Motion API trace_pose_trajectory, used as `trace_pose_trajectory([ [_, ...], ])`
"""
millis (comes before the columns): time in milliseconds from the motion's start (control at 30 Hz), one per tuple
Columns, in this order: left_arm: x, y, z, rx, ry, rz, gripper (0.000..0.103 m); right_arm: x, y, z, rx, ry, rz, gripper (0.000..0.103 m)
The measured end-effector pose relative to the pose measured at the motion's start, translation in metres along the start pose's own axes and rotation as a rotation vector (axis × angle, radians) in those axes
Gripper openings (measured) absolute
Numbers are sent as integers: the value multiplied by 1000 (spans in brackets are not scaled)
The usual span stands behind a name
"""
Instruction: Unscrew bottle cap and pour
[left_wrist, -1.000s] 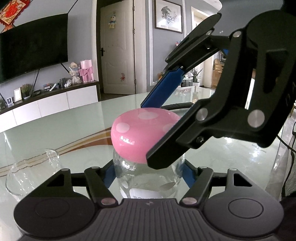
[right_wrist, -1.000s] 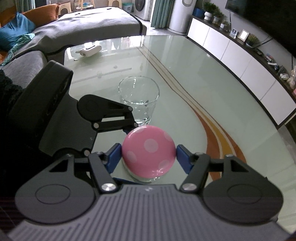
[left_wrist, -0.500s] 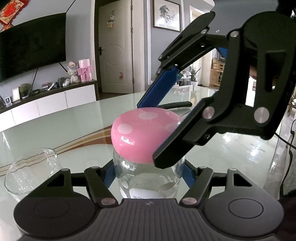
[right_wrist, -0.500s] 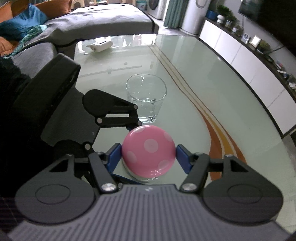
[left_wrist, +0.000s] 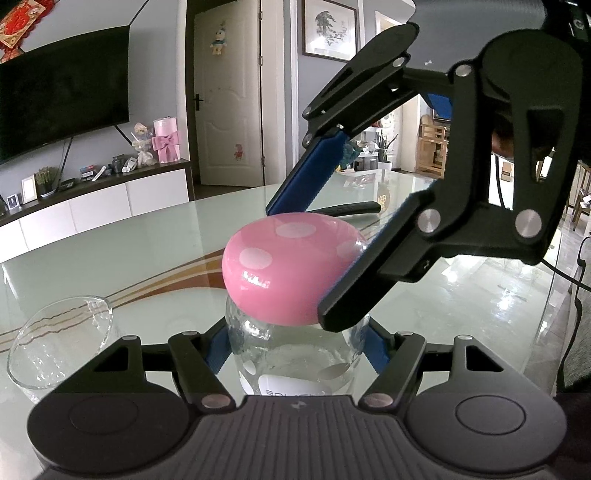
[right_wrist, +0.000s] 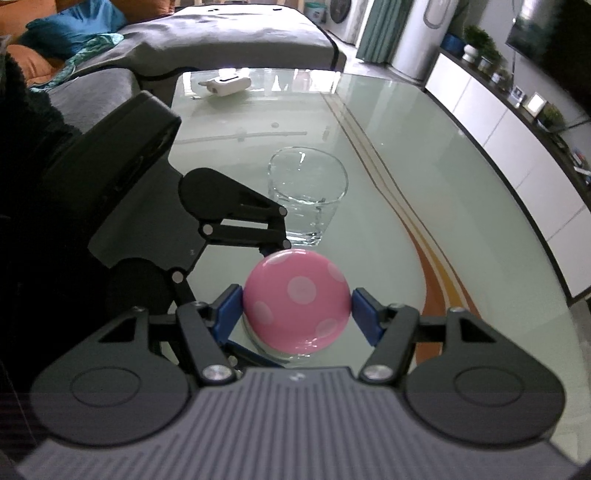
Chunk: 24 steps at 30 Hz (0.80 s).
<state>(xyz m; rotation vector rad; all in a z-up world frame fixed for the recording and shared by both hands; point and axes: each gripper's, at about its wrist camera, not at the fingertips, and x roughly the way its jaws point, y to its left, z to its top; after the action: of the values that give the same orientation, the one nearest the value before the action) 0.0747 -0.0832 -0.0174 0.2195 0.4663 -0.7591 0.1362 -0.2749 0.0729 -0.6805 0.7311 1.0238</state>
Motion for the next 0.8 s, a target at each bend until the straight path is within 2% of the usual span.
trace_pose_trajectory([
  [167,2,3,1,-1,2,-1,73,-1,0,0,-7,-6,4,65],
  [233,2,3,2,-1,2,-1,73,-1,3,1,-2,-4,-18,71],
  [267,2,4,2,-3,3,-1,73,-1,5,2,-1,-1,-36,80],
  [300,3,4,2,-4,3,-1,73,-3,7,3,1,-3,-40,85],
  [333,3,4,2,-5,3,-1,73,-4,9,4,6,-10,-44,85],
  [400,3,4,2,-6,2,0,73,-8,10,5,37,-18,-52,86],
  [467,3,3,0,-7,1,3,74,-8,9,9,114,3,-97,84],
  [567,2,2,-3,-9,-1,7,74,-6,9,13,236,40,-153,74],
  [633,1,2,-4,-10,-1,8,74,-7,5,14,323,39,-153,69],
  [733,2,3,-5,-11,-2,8,74,-7,2,16,375,43,-149,67],
  [800,4,1,-6,-10,-1,9,74,-6,4,17,362,48,-164,66],
])
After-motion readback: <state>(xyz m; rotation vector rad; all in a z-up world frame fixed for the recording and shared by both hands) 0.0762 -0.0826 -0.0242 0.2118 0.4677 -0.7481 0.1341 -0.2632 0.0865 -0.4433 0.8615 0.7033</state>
